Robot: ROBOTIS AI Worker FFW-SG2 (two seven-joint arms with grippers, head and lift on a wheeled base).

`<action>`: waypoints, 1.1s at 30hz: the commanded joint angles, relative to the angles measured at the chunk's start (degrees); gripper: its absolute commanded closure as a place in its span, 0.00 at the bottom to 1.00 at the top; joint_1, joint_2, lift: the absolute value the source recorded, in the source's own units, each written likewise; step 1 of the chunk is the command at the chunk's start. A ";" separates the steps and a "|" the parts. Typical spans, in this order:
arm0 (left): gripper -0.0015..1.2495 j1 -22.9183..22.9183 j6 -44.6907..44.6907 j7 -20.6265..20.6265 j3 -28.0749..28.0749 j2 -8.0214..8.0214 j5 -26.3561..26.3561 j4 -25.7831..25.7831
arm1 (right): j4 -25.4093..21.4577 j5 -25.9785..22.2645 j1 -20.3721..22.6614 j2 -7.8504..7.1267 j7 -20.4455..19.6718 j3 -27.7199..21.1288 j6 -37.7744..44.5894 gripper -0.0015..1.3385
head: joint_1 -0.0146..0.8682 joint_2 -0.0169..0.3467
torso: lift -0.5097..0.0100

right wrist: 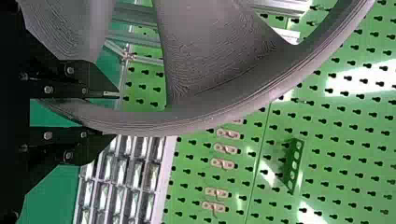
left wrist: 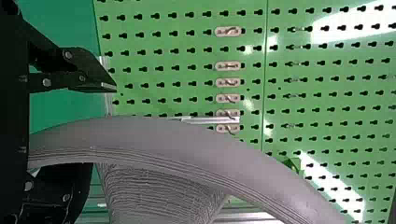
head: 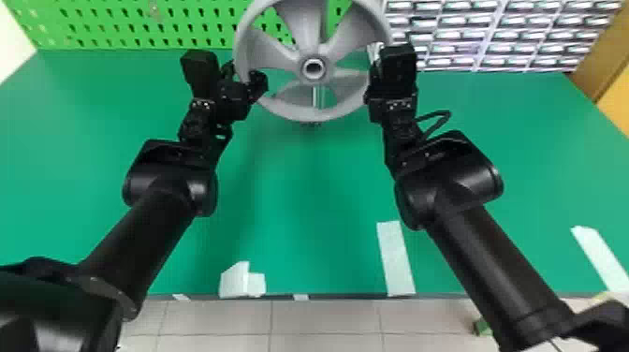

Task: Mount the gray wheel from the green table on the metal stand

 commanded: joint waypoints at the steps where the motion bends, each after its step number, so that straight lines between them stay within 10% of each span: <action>1: 0.65 0.21 -0.18 1.75 0.05 0.01 -0.01 0.02 | 0.02 0.03 0.12 -0.07 0.00 0.08 -0.10 0.83 | 1.00 0.19 | 0.79; 33: 0.50 1.71 -1.59 1.75 -1.62 -0.07 2.37 -1.13 | 0.02 0.03 0.91 -0.16 0.00 0.69 -2.47 0.67 | 1.00 0.19 | 0.79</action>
